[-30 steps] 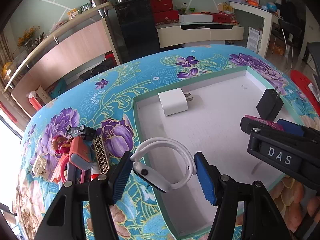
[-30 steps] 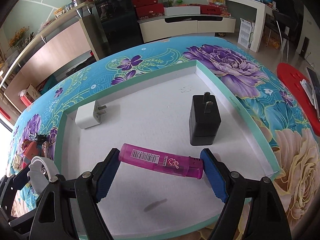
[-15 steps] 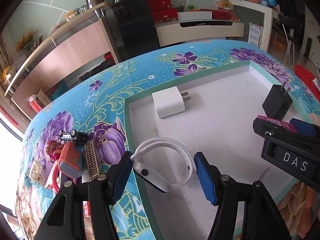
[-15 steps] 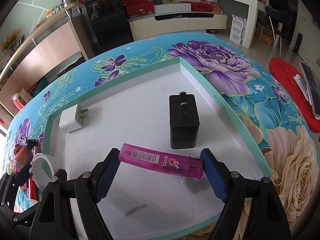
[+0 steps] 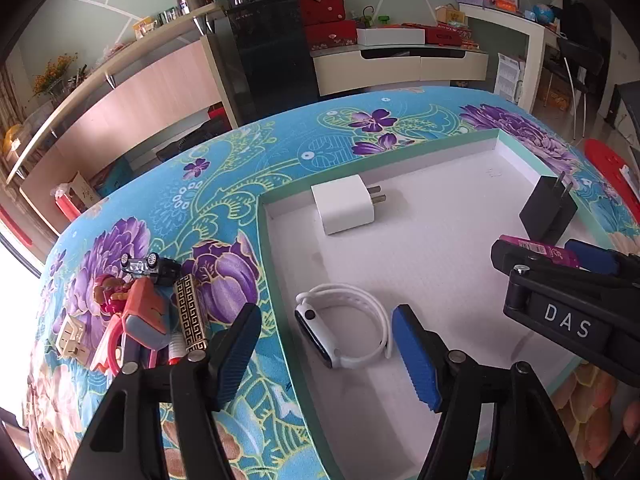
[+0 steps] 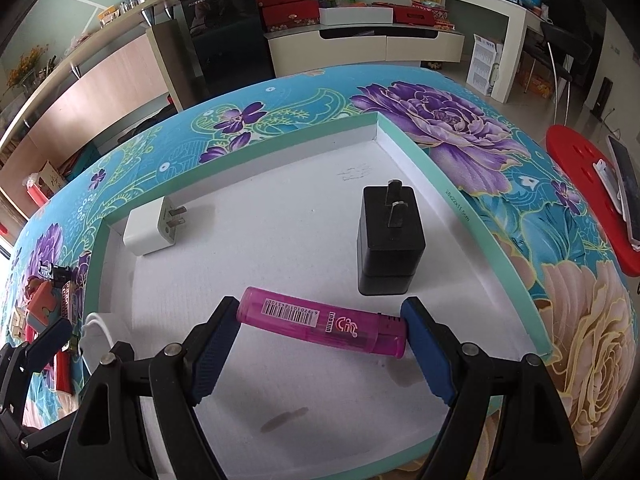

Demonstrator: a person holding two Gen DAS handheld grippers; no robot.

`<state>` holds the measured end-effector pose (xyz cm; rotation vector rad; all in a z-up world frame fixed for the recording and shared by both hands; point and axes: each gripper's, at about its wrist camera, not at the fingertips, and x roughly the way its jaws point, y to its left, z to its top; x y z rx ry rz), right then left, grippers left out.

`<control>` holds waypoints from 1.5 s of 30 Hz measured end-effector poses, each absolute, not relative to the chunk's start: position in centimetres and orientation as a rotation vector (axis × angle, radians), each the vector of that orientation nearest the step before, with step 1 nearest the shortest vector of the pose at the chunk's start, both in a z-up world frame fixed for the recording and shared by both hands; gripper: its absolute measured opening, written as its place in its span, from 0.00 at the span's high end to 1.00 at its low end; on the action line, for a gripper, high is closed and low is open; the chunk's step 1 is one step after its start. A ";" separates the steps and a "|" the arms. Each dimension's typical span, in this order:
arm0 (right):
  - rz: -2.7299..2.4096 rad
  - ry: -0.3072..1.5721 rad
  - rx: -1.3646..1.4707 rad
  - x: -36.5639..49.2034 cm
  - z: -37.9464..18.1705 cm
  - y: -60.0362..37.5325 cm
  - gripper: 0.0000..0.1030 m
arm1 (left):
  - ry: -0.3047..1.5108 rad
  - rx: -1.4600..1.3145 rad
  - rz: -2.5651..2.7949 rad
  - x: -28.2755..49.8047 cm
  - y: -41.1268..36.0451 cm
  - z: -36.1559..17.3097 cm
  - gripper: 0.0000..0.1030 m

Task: Organize rigid objects
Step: 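Lower the smartwatch into the tray with the left tool while the right tool releases the tube, then move the right tool to the pink-and-blue folding comb and grasp it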

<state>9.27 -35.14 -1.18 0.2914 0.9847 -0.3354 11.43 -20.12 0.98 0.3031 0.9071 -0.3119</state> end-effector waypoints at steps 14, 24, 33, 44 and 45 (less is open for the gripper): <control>-0.306 0.899 0.309 9.0 0.2 -34.9 0.10 | 0.861 0.212 -0.143 12.3 -15.1 3.4 0.09; -0.270 0.866 0.279 9.3 0.8 -33.4 0.10 | 0.869 0.105 0.065 13.2 -8.6 3.7 0.00; -0.193 0.837 0.223 10.3 1.4 -29.4 0.09 | 0.866 -0.007 0.214 13.3 -3.4 3.5 0.00; -0.012 0.822 0.162 11.8 1.5 -22.8 0.09 | 0.878 -0.065 0.291 12.9 0.6 3.6 0.00; -0.004 0.823 0.162 11.9 1.4 -22.5 0.09 | 0.879 -0.069 0.296 12.8 1.0 3.6 0.00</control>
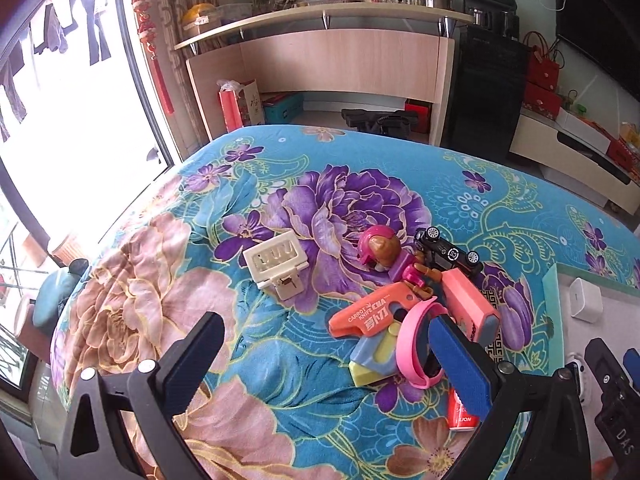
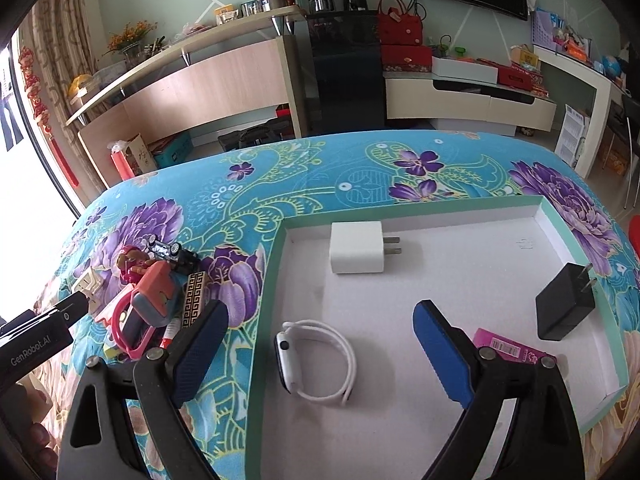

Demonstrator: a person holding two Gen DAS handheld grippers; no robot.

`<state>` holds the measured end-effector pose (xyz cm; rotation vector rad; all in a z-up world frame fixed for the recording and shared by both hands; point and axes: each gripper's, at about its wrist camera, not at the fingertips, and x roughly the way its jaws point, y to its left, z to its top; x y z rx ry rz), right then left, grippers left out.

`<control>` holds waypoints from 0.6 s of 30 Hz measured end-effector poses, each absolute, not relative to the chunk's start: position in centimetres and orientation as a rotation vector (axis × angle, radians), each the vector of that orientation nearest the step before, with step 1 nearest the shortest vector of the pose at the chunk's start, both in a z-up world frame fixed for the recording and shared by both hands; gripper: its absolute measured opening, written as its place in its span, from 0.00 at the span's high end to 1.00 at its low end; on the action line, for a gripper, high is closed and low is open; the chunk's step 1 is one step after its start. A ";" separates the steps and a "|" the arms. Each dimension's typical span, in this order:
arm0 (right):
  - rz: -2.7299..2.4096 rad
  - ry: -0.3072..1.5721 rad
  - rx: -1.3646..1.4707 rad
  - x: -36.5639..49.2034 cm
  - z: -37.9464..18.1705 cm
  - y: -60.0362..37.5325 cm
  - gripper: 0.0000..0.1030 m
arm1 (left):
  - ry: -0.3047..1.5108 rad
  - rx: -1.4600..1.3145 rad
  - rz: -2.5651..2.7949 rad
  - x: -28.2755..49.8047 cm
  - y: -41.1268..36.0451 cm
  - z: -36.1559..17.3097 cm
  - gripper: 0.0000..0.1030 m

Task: Organize rigid objects
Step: 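Move the right tool to the pink-and-blue folding comb and grasp it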

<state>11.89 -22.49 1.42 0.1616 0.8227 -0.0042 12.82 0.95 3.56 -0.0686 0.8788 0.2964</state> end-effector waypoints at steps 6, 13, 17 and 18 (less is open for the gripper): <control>0.024 0.847 0.164 12.5 0.8 -20.8 0.09 | 0.889 -0.095 0.333 12.4 3.2 3.4 0.00; 0.075 0.866 0.145 12.7 0.4 -18.0 0.09 | 0.904 -0.140 0.364 11.9 6.2 2.7 0.00; 0.119 0.876 0.087 12.6 0.0 -15.6 0.09 | 0.922 -0.178 0.367 11.7 7.5 2.1 0.00; 0.128 0.877 0.073 12.5 -0.1 -15.0 0.09 | 0.926 -0.185 0.367 11.7 7.7 2.0 0.00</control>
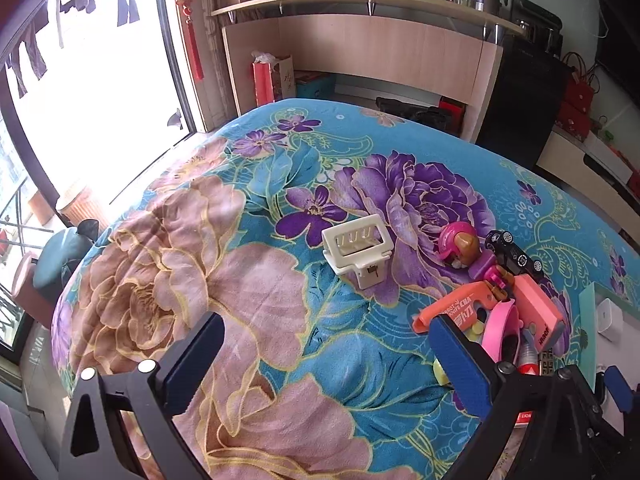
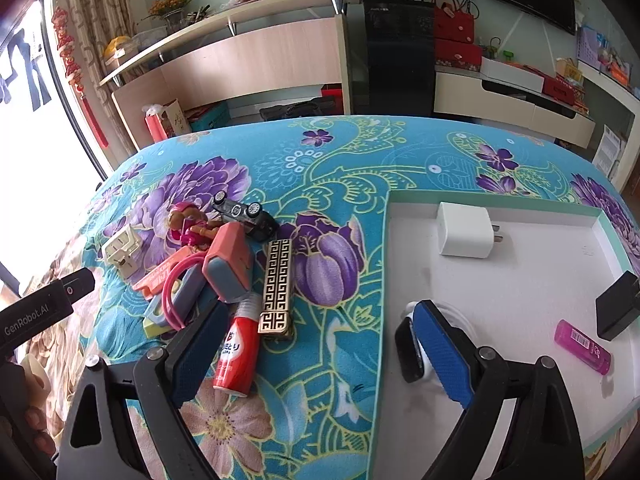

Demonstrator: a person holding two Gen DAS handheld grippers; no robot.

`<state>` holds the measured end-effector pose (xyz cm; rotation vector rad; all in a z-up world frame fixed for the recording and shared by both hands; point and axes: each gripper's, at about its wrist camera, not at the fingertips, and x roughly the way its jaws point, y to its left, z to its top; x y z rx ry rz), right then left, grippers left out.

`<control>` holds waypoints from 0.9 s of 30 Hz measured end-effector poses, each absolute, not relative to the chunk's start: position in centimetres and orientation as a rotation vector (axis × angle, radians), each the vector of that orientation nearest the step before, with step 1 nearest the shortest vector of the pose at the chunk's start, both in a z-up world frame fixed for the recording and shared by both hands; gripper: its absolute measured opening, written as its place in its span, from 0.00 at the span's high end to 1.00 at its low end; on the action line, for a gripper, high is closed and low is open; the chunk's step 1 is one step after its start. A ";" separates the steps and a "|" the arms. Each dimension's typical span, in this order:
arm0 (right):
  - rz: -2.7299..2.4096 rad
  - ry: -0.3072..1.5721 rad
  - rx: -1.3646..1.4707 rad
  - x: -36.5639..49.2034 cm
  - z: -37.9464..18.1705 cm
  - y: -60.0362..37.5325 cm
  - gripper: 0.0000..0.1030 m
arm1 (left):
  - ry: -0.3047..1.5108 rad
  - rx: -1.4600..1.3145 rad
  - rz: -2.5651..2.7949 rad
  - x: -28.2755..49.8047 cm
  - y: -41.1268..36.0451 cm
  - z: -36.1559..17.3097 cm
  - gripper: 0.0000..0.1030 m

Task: Organize rigid objects
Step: 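Move the right tool to the pink-and-blue folding comb and grasp it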

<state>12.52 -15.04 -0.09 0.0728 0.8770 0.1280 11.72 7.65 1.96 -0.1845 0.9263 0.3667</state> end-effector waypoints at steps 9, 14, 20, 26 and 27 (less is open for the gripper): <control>0.196 0.862 -0.036 11.9 -0.6 -11.4 0.09 | 0.935 -0.213 0.347 11.7 8.0 1.6 0.00; 0.209 0.831 -0.031 12.3 -0.5 -11.3 0.10 | 0.941 -0.233 0.337 12.2 8.0 1.2 0.00; 0.214 0.803 -0.015 13.3 -0.3 -11.3 0.25 | 0.952 -0.237 0.342 13.4 7.2 0.5 0.00; 0.236 0.806 0.023 14.7 -0.3 -11.4 0.37 | 0.946 -0.294 0.367 14.2 7.6 0.0 0.00; 0.238 0.808 0.024 14.9 -0.3 -11.3 0.41 | 0.949 -0.302 0.372 14.3 7.7 -0.2 0.00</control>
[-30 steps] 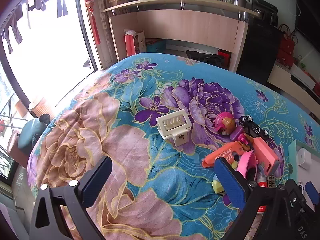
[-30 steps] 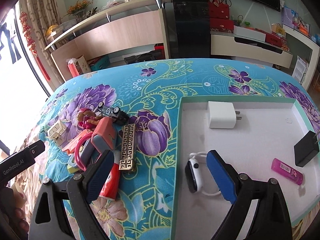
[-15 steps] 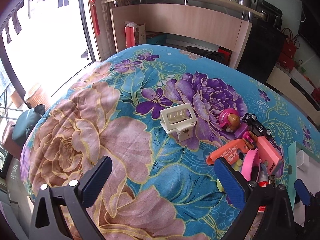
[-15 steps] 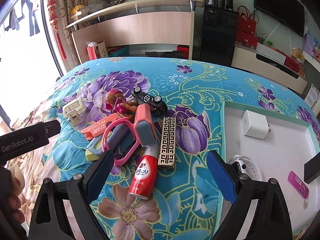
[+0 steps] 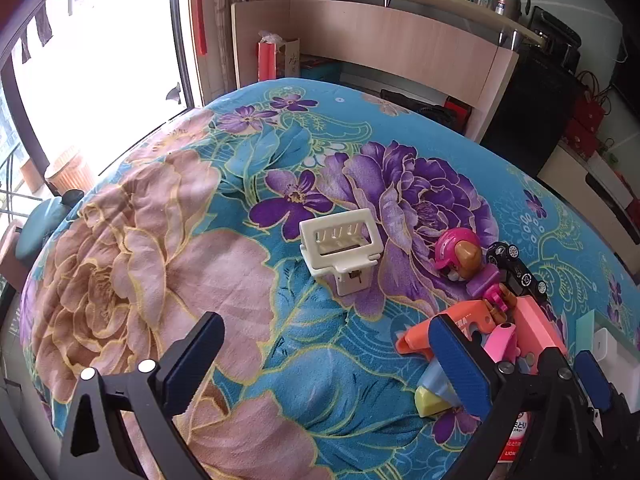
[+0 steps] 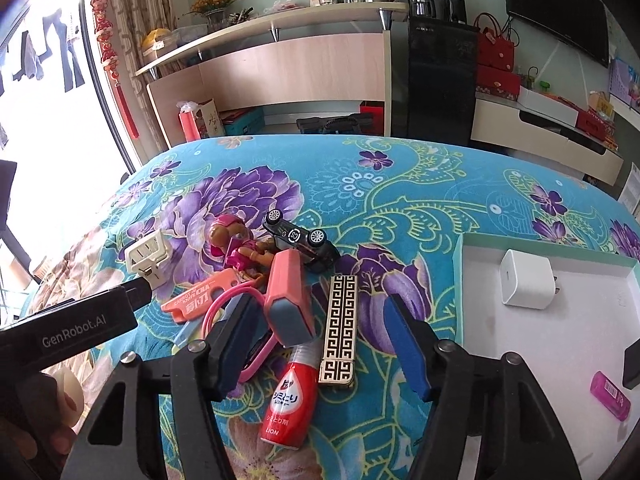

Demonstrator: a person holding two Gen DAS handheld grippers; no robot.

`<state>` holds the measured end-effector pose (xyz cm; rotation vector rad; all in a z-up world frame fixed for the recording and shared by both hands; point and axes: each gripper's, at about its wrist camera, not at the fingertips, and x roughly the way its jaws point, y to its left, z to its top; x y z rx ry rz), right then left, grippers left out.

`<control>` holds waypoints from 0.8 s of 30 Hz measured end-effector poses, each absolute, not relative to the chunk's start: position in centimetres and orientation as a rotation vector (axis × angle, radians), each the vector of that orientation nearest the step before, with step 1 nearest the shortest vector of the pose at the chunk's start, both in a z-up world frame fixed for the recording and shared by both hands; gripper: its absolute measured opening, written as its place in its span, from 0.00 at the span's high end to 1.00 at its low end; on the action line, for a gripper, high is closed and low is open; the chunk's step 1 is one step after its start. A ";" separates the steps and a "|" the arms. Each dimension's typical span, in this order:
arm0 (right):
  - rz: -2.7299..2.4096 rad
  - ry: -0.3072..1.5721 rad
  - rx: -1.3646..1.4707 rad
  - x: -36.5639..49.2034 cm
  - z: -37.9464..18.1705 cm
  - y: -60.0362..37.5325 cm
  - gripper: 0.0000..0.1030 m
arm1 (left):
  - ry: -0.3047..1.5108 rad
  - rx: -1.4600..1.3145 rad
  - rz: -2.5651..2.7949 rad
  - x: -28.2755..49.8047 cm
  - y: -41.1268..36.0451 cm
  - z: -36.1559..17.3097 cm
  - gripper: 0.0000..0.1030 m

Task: Organize rigid objects
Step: 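Move the right tool to the pink-and-blue folding comb and grasp it, then lift the folding comb with the right tool while the left tool grasps the pink band watch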

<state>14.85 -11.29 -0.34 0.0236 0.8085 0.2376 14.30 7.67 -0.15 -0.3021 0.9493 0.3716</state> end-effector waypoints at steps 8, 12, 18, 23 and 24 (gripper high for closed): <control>0.273 0.829 0.012 16.4 -1.0 -9.9 0.58 | 0.978 -0.341 0.359 14.6 8.1 -1.2 0.00; 0.276 0.839 -0.008 16.8 -1.6 -9.4 0.66 | 0.987 -0.344 0.353 14.6 8.1 -1.4 0.00; 0.274 0.855 -0.007 17.1 -2.3 -9.4 0.71 | 0.991 -0.341 0.337 14.6 7.9 -1.5 0.00; 0.273 0.863 -0.009 17.1 -2.6 -9.6 0.79 | 0.993 -0.333 0.322 14.6 7.6 -1.3 0.00; 0.274 0.862 -0.008 17.1 -2.6 -9.6 0.79 | 0.991 -0.332 0.319 14.5 7.5 -1.2 0.00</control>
